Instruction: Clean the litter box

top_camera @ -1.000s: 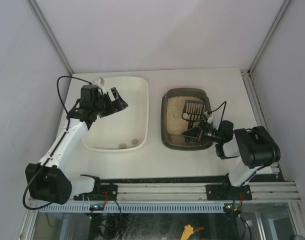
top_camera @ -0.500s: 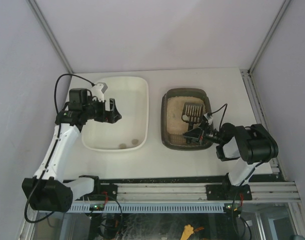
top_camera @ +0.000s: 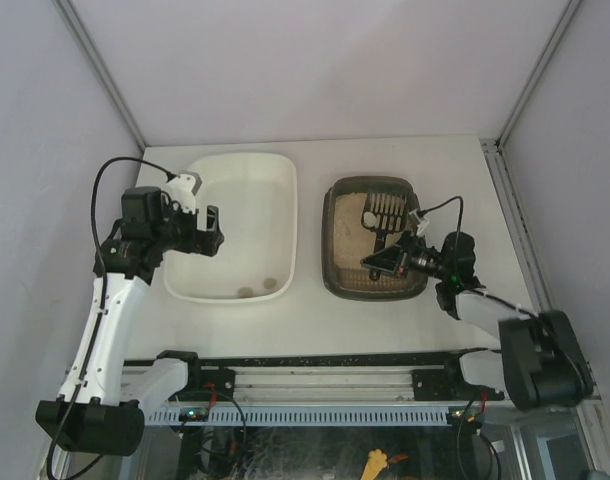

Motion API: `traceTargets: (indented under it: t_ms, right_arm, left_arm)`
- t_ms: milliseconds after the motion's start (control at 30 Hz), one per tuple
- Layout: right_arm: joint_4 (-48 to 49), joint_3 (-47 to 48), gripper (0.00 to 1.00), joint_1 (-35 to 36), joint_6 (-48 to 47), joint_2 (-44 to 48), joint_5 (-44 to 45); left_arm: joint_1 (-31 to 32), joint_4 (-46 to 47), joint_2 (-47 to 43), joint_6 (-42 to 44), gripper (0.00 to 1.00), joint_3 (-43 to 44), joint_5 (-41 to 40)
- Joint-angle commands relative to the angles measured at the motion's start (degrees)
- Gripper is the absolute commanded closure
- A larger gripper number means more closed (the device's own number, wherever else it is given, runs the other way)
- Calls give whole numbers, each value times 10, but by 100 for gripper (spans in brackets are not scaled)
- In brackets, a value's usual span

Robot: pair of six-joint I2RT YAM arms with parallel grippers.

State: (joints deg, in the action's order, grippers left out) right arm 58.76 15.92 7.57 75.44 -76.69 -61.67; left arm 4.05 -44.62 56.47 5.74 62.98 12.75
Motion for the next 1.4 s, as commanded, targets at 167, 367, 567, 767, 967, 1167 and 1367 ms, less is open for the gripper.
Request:
traceTargets:
  t_ms: [167,367,567,767,967,1167,1367]
  right_arm:
    - [-546,97,100,3,-377,204,149]
    - [-565,97,100,-10,-376,230,154]
    - [-411,64,100,-26,-249,216,67]
    - [-739,197,100,87,-451,223,310]
    - [-606,131,100,-13,-319,226,151]
    - [-586,127,100,-45,-294,225,98]
    - [-564,148,100,-5,-270,202,83]
  left_arm:
    - [0,19,-31,3,0,-17,-6]
    - [-1,34,-56,-8,0,-38,-3]
    - [0,41,-71,-14,0,-54,-1]
    - [-1,48,-81,-17,0,-59,-15]
    - [0,52,-84,-20,0,-65,-23]
    - [-1,56,-87,-17,0,-74,-21]
    - [-1,64,-86,-25,0,-66,-48]
